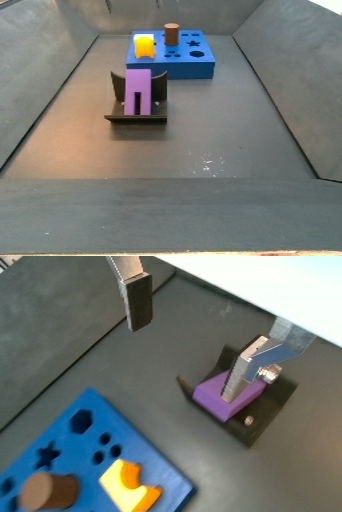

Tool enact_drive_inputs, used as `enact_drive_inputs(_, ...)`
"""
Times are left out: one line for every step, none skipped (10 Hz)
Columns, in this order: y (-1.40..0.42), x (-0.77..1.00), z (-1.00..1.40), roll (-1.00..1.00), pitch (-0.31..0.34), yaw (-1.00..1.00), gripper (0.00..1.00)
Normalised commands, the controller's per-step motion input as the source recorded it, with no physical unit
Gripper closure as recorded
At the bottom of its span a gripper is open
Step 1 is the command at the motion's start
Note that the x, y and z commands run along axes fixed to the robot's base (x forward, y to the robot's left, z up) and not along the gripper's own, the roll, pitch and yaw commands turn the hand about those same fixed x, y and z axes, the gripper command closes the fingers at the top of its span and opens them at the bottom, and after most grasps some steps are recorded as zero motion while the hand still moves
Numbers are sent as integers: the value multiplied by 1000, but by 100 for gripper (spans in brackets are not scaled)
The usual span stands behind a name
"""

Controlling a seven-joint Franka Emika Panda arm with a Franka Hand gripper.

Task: Pick up the double-square object. Move up. Rotate the double-square object. Place the double-square object on the fixture. Regrasp the double-square object. Move to above the board. Insert the double-square object.
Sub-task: Regrasp the double-square object.

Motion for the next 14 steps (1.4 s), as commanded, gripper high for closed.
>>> enact_drive_inputs(-31,-45,9,1000,11,22,0)
enact_drive_inputs(-27,-46,7,1000,2,23,0)
enact_drive_inputs(-25,-45,8,1000,-1,23,0)
enact_drive_inputs(-23,-40,12,1000,-9,24,0)
enact_drive_inputs(-23,-35,11,1000,-14,26,0)
enact_drive_inputs(-21,-35,9,1000,-16,27,0)
enact_drive_inputs(-21,-32,14,1000,-15,28,0)
enact_drive_inputs(-24,-22,18,1000,-11,29,0)
enact_drive_inputs(-22,-13,16,1000,-9,30,0)
enact_drive_inputs(-24,5,-1,1000,-3,31,0)
enact_drive_inputs(-23,19,-7,1000,3,34,0)
enact_drive_inputs(-27,31,-9,1000,11,35,0)
enact_drive_inputs(-28,45,-13,1000,23,40,0)
enact_drive_inputs(-32,63,-14,1000,44,46,0)
